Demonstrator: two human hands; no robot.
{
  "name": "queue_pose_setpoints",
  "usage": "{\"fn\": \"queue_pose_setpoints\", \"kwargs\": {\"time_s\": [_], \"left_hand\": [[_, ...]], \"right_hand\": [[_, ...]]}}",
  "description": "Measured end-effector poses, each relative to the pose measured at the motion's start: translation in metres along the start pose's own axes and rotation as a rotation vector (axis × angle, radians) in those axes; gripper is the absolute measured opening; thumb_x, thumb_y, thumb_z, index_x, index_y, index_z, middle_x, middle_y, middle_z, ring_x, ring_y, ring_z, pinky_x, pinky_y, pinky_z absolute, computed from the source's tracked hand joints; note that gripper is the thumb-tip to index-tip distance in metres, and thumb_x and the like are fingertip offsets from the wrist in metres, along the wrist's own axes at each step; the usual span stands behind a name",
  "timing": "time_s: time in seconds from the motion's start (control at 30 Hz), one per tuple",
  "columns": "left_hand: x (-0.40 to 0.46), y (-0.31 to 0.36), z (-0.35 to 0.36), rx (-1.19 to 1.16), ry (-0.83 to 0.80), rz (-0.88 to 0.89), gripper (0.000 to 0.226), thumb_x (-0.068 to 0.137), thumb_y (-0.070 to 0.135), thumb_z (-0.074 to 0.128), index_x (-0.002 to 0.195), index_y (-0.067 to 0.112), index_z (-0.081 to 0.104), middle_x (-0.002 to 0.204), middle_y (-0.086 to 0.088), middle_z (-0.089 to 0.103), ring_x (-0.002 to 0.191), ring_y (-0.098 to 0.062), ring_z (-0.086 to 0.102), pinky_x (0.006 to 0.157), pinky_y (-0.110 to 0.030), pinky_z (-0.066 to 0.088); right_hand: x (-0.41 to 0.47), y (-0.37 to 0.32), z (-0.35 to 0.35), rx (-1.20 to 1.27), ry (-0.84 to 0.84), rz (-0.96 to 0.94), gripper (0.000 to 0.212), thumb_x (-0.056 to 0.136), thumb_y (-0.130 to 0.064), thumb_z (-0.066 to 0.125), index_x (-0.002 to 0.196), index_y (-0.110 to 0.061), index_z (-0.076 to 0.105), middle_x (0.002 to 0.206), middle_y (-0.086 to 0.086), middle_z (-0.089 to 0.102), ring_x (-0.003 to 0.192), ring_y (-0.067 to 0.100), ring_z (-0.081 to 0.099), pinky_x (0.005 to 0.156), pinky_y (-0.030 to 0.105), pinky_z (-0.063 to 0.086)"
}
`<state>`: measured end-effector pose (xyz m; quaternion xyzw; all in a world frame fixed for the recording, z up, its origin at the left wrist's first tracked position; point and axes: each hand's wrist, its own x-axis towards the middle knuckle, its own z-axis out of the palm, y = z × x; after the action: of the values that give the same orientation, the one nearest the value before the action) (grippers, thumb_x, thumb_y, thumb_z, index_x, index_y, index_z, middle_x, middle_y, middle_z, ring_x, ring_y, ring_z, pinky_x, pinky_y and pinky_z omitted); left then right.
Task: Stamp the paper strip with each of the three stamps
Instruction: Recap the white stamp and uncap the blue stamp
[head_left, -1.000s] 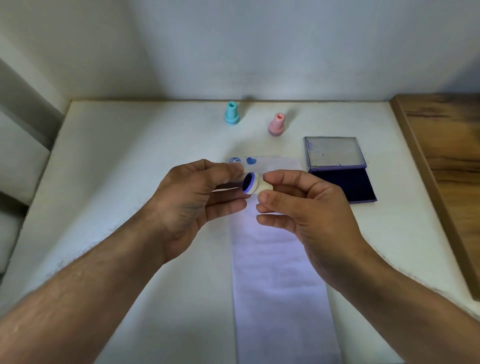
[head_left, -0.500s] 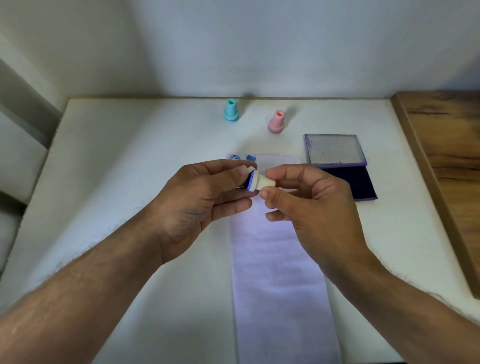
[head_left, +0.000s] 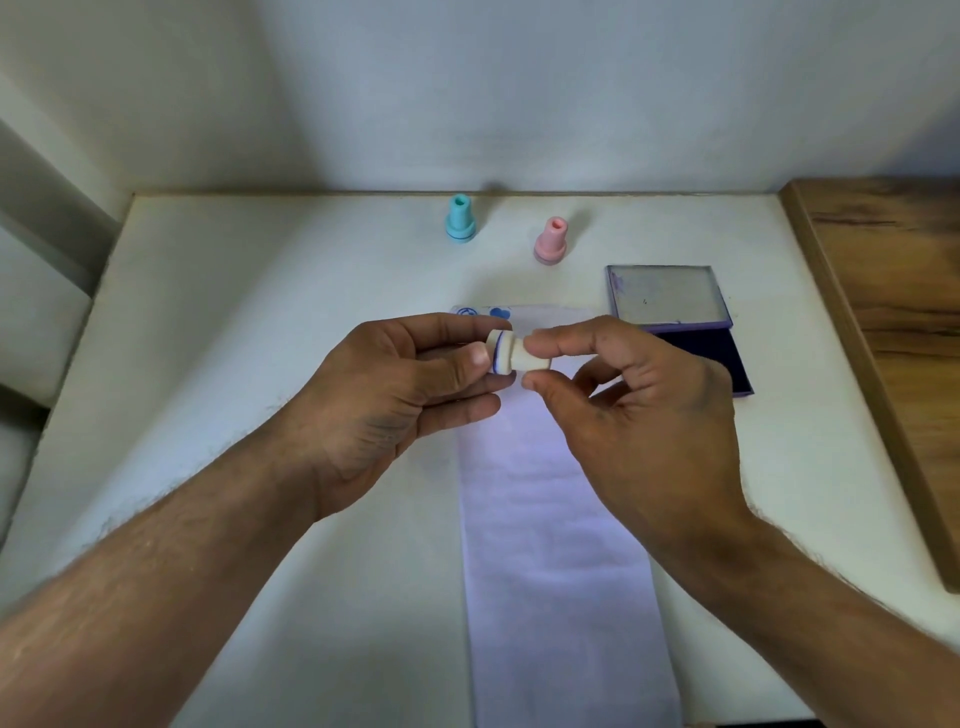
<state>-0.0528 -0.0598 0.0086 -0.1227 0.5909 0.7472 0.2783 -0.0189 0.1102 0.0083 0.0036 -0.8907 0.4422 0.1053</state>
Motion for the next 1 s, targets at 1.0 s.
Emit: {"fn": "queue_pose_setpoints", "kwargs": {"time_s": [1.0], "left_hand": [[0.001,0.002,-0.003,0.287,0.063,0.245,0.024,0.083,-0.002,0.067,0.099,0.013,0.076,0.093,-0.002,0.078,0.089,-0.019,0.074,0.077,-0.029,0.06]], "right_hand": [[0.015,0.003,-0.004,1.045,-0.31,0.9,0.017,0.076,-0.01,0.071,0.088,0.001,0.075,0.076,0.014,0.074,0.064,0.017,0.071,0.058,0.02,0.057]]}}
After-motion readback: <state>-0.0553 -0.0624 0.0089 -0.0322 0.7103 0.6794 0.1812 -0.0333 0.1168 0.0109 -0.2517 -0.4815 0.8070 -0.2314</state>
